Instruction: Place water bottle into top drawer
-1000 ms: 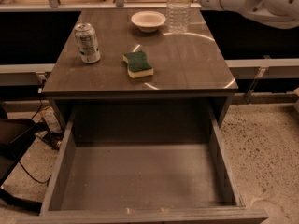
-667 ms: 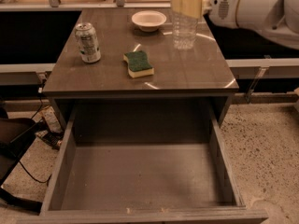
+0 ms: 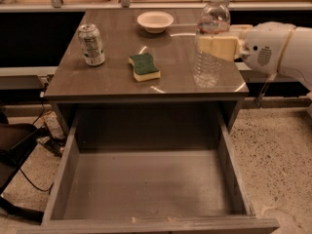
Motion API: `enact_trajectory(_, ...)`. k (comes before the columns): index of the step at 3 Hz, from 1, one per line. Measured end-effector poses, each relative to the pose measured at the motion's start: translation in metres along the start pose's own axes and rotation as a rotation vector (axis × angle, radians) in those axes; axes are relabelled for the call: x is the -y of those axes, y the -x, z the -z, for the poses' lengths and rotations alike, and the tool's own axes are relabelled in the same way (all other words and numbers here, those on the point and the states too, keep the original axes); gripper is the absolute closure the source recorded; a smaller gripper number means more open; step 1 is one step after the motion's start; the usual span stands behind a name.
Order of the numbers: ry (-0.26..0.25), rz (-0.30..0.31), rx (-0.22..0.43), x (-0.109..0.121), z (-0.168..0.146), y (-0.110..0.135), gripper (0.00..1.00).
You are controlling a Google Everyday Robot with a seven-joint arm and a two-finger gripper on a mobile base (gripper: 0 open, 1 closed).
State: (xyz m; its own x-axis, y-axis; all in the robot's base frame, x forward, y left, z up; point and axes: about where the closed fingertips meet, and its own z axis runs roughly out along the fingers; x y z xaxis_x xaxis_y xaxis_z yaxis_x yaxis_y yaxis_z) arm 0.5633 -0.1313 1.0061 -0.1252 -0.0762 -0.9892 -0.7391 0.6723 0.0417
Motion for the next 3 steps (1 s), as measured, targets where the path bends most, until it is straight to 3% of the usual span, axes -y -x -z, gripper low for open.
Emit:
enact_trajectory(2,0.131,-0.017,-0.071,-0.022,0.048,-0.050,1.00)
enact_trajectory(3,0.155,-0.016,-0.080,-0.028,0.049,-0.052,1.00)
